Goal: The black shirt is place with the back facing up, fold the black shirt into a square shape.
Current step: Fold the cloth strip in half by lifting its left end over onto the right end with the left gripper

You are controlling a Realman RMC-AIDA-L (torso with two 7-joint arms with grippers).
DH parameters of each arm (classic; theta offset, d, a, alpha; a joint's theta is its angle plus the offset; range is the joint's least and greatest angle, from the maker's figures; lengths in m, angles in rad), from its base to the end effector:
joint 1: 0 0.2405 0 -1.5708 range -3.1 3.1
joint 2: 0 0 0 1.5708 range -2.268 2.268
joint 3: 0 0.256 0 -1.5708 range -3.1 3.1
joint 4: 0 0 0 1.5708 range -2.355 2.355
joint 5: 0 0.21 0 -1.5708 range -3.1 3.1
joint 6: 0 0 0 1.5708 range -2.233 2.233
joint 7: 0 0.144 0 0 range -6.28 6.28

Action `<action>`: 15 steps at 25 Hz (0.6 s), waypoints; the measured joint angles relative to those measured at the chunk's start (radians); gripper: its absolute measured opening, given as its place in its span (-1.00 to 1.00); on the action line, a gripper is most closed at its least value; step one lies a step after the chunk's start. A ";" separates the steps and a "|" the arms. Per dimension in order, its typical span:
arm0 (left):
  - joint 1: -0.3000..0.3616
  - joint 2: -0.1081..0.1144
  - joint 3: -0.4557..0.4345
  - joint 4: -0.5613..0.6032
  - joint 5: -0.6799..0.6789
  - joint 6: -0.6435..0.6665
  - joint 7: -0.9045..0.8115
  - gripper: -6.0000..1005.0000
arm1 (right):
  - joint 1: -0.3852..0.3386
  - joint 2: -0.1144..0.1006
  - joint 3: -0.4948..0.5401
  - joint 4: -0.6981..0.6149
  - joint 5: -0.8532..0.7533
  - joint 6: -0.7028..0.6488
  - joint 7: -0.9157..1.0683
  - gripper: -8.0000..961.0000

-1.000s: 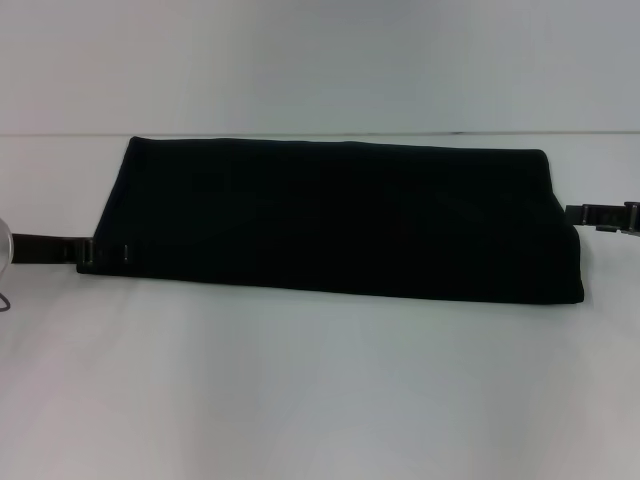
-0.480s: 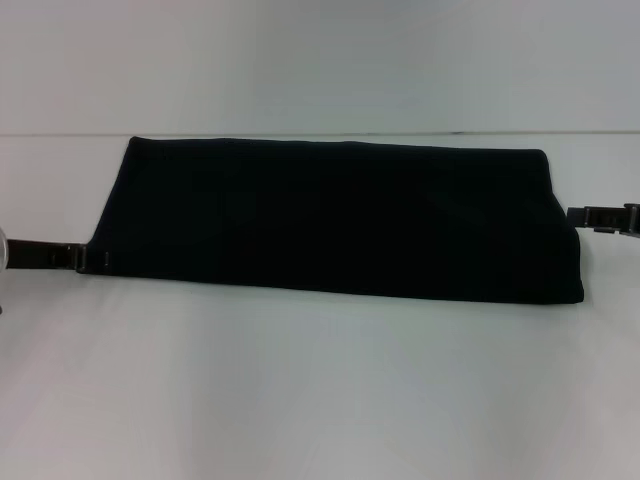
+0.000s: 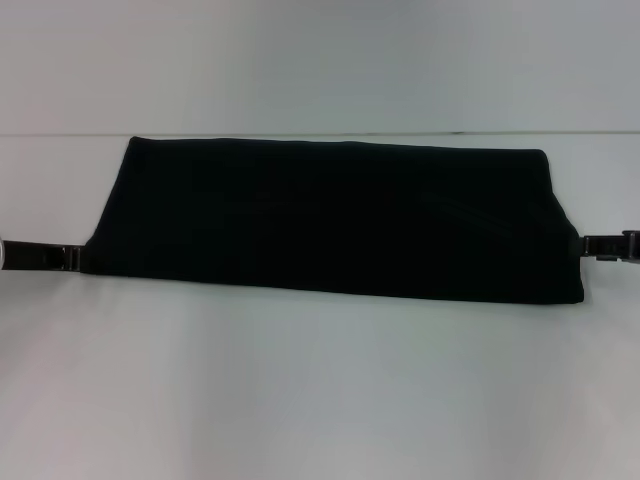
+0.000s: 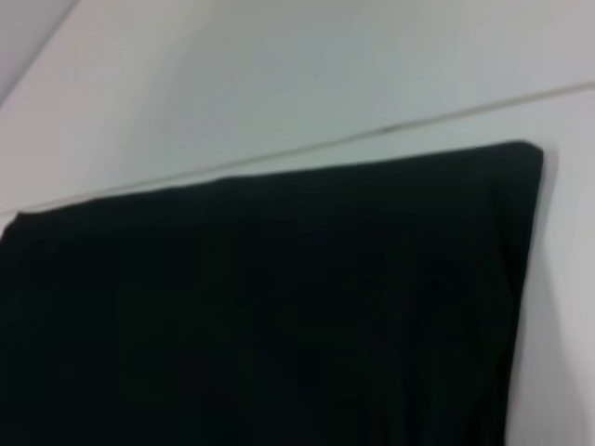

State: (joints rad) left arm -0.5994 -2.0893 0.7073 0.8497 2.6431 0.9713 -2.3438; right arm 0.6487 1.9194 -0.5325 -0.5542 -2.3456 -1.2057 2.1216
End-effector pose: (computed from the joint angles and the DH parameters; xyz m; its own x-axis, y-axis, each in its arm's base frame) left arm -0.3299 0.3956 0.0463 0.4530 0.7943 0.4049 0.8034 -0.1667 -0.5717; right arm 0.3278 0.3891 0.0610 0.3489 -0.8002 -0.4878 -0.9344 -0.2571 -0.2465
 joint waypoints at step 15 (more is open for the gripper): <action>-0.006 0.001 0.002 0.000 0.000 0.010 0.003 -0.99 | 0.032 0.021 -0.084 0.078 -0.020 0.068 -0.007 0.19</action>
State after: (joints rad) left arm -0.6056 -2.0883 0.7088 0.8497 2.6430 0.9816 -2.3408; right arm 0.6803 1.9407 -0.6161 -0.4759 -2.3655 -1.1379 2.1145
